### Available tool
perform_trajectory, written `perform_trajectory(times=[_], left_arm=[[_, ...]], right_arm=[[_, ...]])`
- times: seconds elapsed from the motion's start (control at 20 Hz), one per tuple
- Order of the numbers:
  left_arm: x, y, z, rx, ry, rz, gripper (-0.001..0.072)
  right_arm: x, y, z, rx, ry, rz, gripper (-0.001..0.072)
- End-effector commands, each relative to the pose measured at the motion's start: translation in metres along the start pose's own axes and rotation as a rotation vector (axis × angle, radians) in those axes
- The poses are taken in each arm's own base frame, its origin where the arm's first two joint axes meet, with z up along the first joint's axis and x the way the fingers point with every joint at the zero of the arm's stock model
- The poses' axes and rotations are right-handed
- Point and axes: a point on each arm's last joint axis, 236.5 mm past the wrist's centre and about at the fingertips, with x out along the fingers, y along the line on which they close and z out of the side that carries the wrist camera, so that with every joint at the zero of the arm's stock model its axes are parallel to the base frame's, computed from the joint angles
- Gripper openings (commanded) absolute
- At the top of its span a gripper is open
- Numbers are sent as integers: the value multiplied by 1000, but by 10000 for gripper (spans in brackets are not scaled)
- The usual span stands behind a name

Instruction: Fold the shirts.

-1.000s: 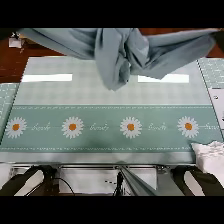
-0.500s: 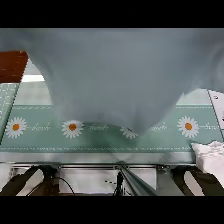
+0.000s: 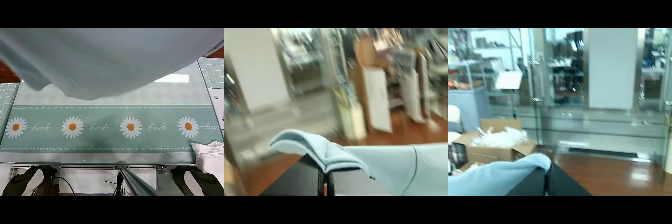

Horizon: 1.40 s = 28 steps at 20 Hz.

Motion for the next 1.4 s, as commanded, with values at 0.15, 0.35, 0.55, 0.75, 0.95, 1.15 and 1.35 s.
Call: perform_trajectory(times=[0.15, 0.35, 0.55, 0.75, 0.95, 1.15, 1.35], left_arm=[[-28, 18, -11, 40, 80, 154, 20], [17, 64, -127, -87, 363, 180, 20], [94, 68, -257, -337, 568, 8, 20], [173, 43, -368, -392, 694, -134, 20], [232, 13, -459, -384, 734, -178, 21], [259, 9, -519, -406, 746, -133, 21], [253, -13, -570, -454, 853, -170, 21]], right_arm=[[-23, 15, -54, 167, 289, -1, 23], [-15, -17, -148, 216, 689, -56, 23], [45, -66, -226, 273, 917, -41, 23], [110, -106, -330, 334, 1102, 6, 23], [177, -130, -413, 386, 1095, -4, 23], [233, -157, -453, 406, 956, -74, 24], [240, -166, -488, 459, 983, -104, 23]])
